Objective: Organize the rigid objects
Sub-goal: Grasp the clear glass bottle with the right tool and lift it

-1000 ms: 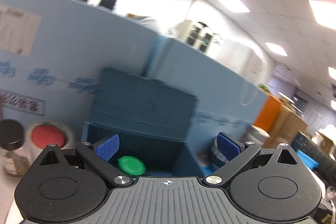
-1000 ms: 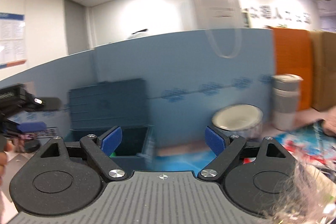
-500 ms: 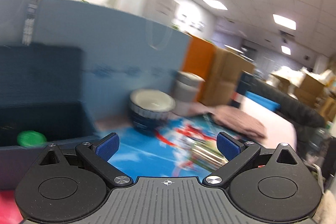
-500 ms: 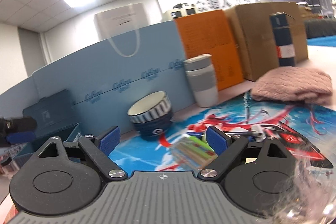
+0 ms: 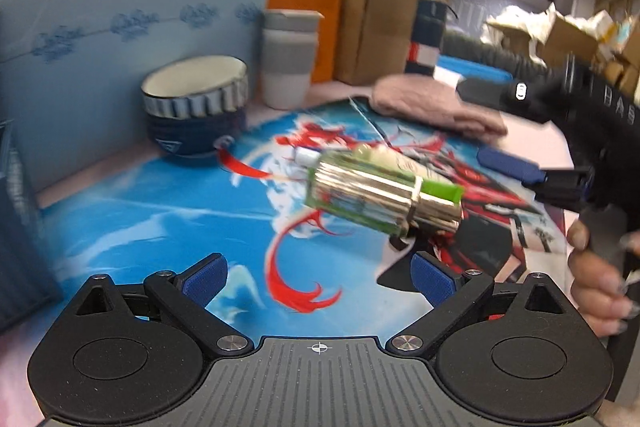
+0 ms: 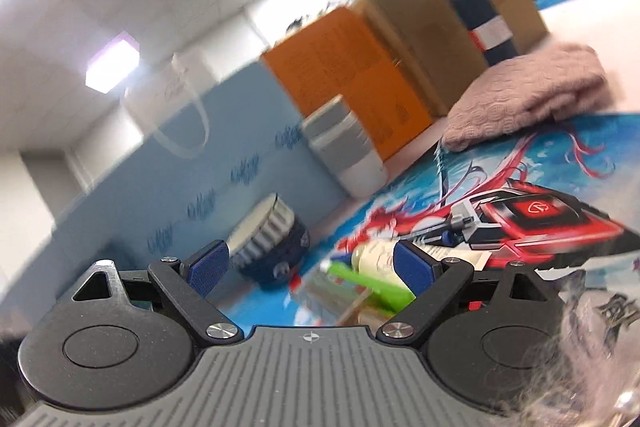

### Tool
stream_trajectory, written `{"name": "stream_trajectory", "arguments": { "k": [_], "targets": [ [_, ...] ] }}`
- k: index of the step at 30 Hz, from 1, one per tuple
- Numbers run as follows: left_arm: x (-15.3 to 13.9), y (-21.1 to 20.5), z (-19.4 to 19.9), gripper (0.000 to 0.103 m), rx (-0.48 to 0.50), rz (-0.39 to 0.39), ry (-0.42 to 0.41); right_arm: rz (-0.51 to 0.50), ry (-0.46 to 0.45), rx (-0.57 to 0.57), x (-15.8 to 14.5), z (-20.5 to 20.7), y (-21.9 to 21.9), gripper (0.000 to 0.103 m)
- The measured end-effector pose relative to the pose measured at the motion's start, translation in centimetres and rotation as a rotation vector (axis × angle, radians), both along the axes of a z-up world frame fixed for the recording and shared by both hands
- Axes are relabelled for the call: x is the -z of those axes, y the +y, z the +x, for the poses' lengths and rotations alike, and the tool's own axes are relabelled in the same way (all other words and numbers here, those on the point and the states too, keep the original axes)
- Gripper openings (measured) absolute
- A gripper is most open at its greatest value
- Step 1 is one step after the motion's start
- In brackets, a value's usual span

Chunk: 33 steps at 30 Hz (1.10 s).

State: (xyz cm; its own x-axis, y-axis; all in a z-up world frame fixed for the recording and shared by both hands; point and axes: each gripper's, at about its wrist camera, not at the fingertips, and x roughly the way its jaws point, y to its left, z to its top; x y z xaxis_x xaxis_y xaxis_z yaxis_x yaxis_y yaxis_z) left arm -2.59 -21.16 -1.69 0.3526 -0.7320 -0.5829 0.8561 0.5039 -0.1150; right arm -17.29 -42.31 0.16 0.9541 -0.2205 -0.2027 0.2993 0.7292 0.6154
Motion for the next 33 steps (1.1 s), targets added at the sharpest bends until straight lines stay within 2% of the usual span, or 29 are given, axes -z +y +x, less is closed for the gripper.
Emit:
{"name": "stream_trajectory", "arguments": {
  "k": [4,7,10,13,16,17,19,21,24,28,33],
  "targets": [
    [0.0,-2.0,-0.2,0.099,0.049,-0.017,0.007,0.045,-0.028,0.122,0.8,-1.1,-1.5,0.089],
    [-0.3,-3.7,0.0,0.099,0.035,-0.041,0.046,0.125,-0.051,0.135,1.8,-1.5,-2.7,0.090],
    [-0.6,-4.2,0.5,0.100,-0.051,-0.021,0.061,0.112,-0.017,0.057,1.5,-0.9,-3.0,0.090],
    [-0.9,-3.7,1.6,0.100,-0.142,0.032,0.042,-0.002,0.039,-0.042,0.5,0.1,-2.6,0.090],
    [-1.1,-2.5,2.6,0.099,-0.190,0.055,0.057,-0.101,0.146,-0.149,-0.3,1.8,-2.3,0.086],
    [-1.2,-2.0,2.9,0.100,-0.197,0.059,0.066,-0.107,0.169,-0.191,-0.5,2.2,-2.3,0.085],
    [-1.2,-0.9,3.3,0.100,-0.194,0.055,0.097,-0.063,0.173,-0.277,-0.4,2.9,-2.7,0.075],
    [-1.3,0.1,3.4,0.100,-0.186,0.046,0.130,-0.011,0.201,-0.338,-0.2,3.6,-2.9,0.074],
    [-1.5,1.0,3.3,0.100,-0.182,0.031,0.148,-0.007,0.262,-0.344,0.3,4.5,-2.8,0.066],
    [-1.0,1.3,3.4,0.100,-0.150,0.014,0.207,-0.008,0.295,-0.353,1.0,5.7,-2.7,0.067],
    [-1.0,1.8,3.7,0.100,-0.151,0.008,0.212,-0.047,0.359,-0.395,1.1,8.1,-2.1,0.067]
  ]
}}
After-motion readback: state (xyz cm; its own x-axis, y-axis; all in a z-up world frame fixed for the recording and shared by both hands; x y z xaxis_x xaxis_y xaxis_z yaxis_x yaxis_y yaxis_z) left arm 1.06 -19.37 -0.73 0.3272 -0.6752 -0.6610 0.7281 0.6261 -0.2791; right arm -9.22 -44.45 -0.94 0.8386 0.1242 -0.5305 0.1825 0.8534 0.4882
